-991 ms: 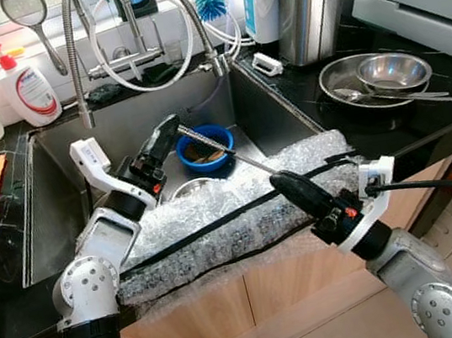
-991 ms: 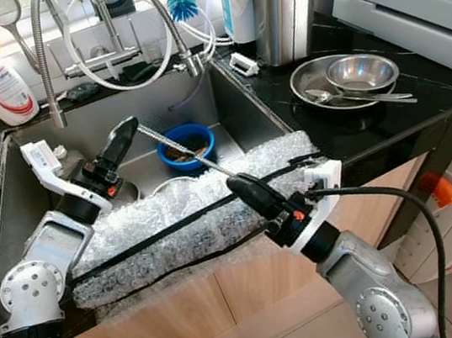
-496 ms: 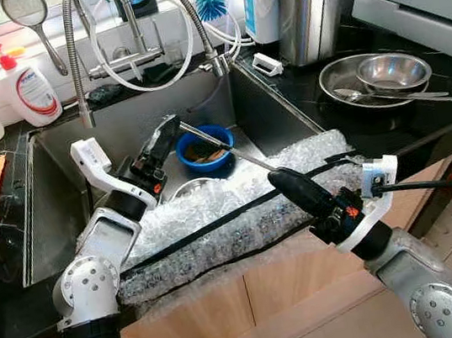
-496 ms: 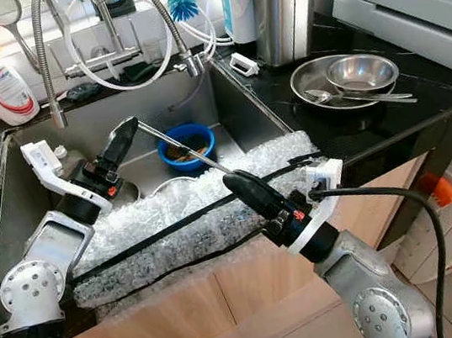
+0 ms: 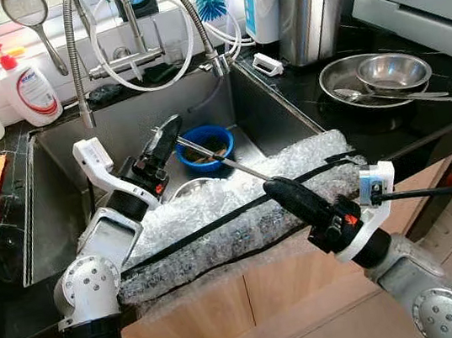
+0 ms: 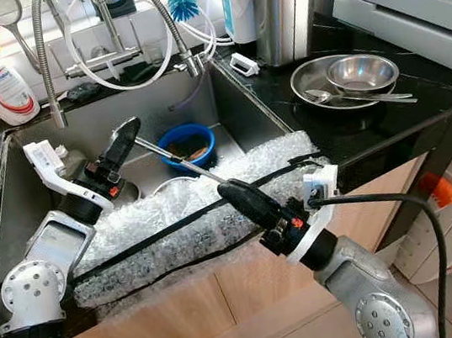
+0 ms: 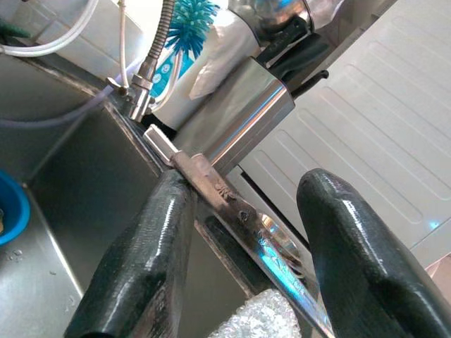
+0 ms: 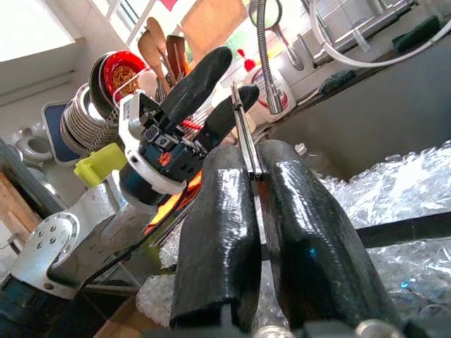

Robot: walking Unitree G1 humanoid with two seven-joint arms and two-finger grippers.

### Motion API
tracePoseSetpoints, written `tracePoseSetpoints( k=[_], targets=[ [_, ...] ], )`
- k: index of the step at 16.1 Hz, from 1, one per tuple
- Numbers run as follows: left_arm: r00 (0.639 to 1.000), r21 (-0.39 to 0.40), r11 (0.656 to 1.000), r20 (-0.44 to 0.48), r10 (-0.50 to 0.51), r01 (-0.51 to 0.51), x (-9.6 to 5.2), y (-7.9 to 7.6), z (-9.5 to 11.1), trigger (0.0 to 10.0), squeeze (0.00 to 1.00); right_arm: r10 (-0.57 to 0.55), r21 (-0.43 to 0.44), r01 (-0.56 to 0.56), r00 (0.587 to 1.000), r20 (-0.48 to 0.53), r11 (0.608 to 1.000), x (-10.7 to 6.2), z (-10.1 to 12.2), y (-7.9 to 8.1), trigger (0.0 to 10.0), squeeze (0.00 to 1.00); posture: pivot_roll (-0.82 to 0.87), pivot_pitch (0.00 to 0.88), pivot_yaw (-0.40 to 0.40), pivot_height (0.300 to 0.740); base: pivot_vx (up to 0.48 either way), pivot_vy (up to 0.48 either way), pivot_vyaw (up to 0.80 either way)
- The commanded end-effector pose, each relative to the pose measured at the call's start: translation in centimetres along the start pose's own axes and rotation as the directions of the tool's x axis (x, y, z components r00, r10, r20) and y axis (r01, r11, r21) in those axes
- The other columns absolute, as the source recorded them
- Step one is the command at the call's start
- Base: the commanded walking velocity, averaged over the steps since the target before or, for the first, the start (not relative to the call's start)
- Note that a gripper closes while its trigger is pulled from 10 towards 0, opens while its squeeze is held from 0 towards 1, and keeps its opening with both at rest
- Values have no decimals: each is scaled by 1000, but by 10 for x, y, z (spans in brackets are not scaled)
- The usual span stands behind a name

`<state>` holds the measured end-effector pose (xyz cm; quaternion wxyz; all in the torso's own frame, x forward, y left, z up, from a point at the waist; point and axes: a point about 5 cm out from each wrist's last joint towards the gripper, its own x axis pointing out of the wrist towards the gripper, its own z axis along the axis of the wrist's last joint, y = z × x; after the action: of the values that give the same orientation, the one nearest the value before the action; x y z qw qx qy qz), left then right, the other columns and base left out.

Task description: Kitchen organization

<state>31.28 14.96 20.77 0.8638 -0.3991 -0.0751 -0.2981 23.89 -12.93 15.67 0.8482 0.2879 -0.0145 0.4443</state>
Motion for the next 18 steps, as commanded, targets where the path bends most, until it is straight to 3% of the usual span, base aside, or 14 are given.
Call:
tracePoseSetpoints(
  k=[1, 2, 3, 4, 9, 18],
  targets=[
    [1000, 9, 1000, -15, -2, 2, 0, 0, -1, 10000, 0, 42, -4, -42, 999, -7, 999, 2, 1, 7, 10000, 0, -150, 0, 92, 740, 0, 0, 0],
    [1000, 8, 1000, -13, -1, 1, 0, 0, -1, 8431, 0, 42, -4, -42, 999, -12, 999, 2, -1, 7, 10000, 0, -150, 0, 92, 740, 0, 0, 0],
    [1000, 4, 1000, -12, -3, 3, 0, 0, -1, 5451, 0, 41, -4, -41, 999, -13, 999, 2, -1, 6, 10000, 0, -150, 0, 92, 740, 0, 0, 0],
    [1000, -8, 1000, -11, -10, 10, 0, -1, -1, 0, 0, 41, -2, -41, 999, -14, 999, 2, -1, 6, 10000, 0, -150, 0, 93, 740, 0, 0, 0],
    [1000, -129, 992, 20, 5, -3, -2, 2, 0, 0, 0, 42, 0, -42, 999, -18, 999, 2, -2, 6, 10000, 0, -149, 0, 91, 740, 0, 0, 0],
    [1000, -151, 988, -9, 8, -9, -4, 5, -4, 0, 0, 36, 1, -36, 999, -24, 999, 2, -4, 5, 10000, 0, -153, 0, 95, 740, 0, 0, 0]
  ],
)
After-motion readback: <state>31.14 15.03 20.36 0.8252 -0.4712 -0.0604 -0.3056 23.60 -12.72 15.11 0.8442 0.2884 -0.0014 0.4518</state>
